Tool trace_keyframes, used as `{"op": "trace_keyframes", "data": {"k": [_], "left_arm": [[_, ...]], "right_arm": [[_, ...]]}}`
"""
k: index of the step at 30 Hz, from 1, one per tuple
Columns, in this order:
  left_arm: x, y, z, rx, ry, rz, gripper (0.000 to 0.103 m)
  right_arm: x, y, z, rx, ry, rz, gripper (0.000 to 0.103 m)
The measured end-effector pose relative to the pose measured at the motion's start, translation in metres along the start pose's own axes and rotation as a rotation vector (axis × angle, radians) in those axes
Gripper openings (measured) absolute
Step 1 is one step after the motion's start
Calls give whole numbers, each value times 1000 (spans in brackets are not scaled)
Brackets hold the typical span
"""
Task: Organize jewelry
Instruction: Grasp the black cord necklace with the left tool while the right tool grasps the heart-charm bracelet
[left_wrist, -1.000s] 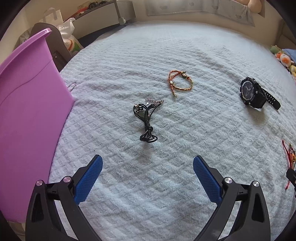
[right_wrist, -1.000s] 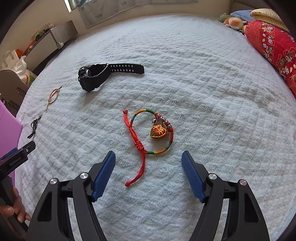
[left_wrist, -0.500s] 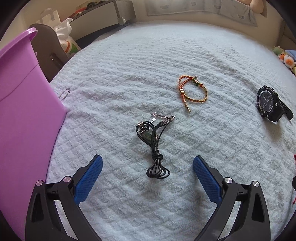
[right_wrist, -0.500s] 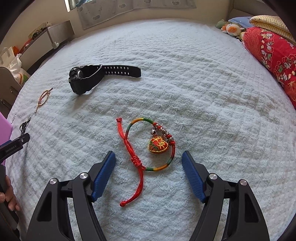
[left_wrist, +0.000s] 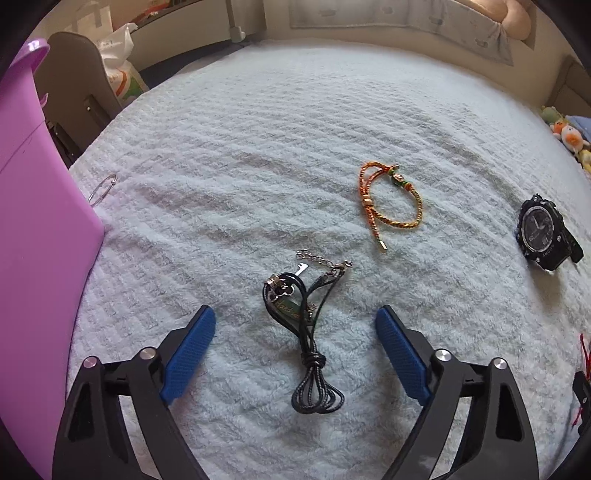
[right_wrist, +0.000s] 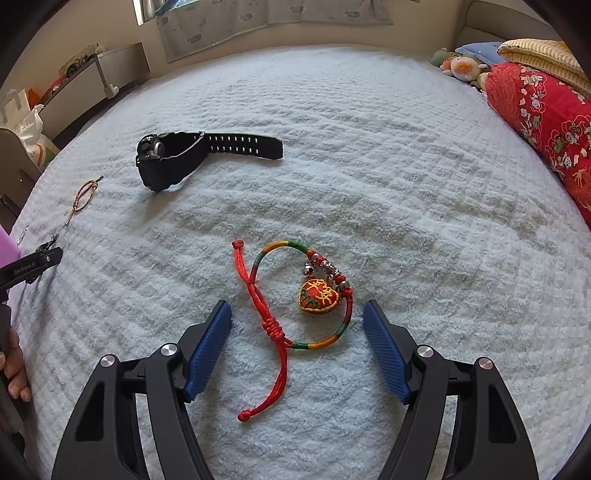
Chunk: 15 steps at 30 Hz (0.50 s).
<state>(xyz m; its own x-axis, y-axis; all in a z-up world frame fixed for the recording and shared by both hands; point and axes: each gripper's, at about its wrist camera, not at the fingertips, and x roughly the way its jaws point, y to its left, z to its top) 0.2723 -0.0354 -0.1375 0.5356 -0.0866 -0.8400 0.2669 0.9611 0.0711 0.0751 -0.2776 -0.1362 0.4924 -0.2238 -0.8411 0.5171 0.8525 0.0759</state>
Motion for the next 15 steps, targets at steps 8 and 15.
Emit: {"op": "trace_keyframes", "data": {"k": [8, 15], "left_arm": [[-14, -16, -8, 43, -15, -46, 34], [-32, -19, -18, 40, 0, -148, 10]], "right_arm": [[-8, 5, 0, -23, -10, -12, 40], [-18, -2, 3, -3, -5, 37, 21]]}}
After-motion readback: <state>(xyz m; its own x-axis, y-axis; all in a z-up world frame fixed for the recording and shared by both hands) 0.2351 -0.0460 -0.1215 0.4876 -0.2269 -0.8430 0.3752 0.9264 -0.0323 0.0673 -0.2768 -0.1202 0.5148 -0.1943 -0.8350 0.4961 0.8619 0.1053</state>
